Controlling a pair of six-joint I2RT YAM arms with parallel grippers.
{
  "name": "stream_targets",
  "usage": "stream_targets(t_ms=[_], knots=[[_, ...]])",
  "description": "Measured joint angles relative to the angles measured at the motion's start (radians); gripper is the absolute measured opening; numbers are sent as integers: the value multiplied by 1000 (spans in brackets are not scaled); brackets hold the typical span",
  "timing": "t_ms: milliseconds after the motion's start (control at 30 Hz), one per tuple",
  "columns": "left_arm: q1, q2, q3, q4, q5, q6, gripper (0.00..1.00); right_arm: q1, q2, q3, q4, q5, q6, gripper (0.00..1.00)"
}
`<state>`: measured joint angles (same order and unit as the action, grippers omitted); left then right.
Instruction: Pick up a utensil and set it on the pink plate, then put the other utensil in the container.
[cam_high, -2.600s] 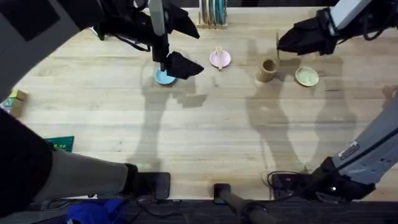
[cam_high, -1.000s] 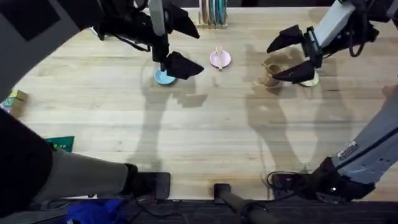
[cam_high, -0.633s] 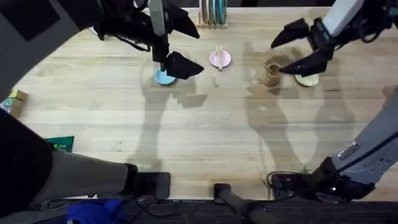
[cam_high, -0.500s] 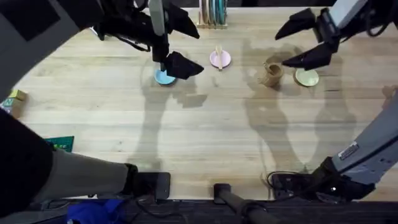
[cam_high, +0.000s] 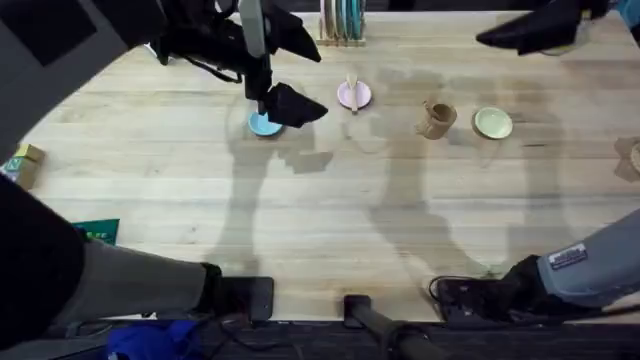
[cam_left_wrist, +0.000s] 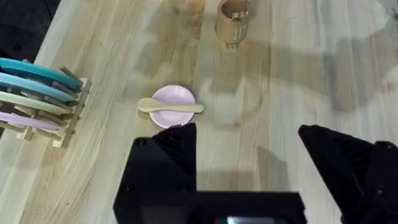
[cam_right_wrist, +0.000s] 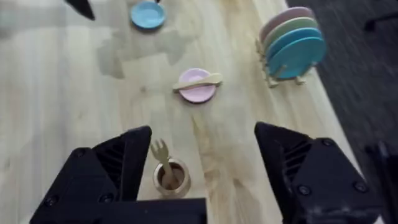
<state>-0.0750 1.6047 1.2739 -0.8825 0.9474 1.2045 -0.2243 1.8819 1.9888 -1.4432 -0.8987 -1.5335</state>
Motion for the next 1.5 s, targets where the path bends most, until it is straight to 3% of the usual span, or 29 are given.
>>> stream_targets(t_ms=[300, 567, 700, 1033, 1300, 1500], knots=[[0, 0, 0, 0, 0, 0, 995, 182, -132, 0, 155, 225, 364, 996], [0, 0, 0, 0, 0, 0, 995, 214, -211, 0, 182, 436, 700, 998], [0, 0, 0, 0, 0, 0, 995, 220, -231, 0, 102, 535, 898, 998], [0, 0, 0, 0, 0, 0, 995, 230, -277, 0, -137, 621, 1122, 998], [0, 0, 0, 0, 0, 0, 995, 246, -525, -86, -168, 681, 1261, 997], [0, 0, 0, 0, 0, 0, 995, 246, -553, -99, -171, 699, 1297, 998]])
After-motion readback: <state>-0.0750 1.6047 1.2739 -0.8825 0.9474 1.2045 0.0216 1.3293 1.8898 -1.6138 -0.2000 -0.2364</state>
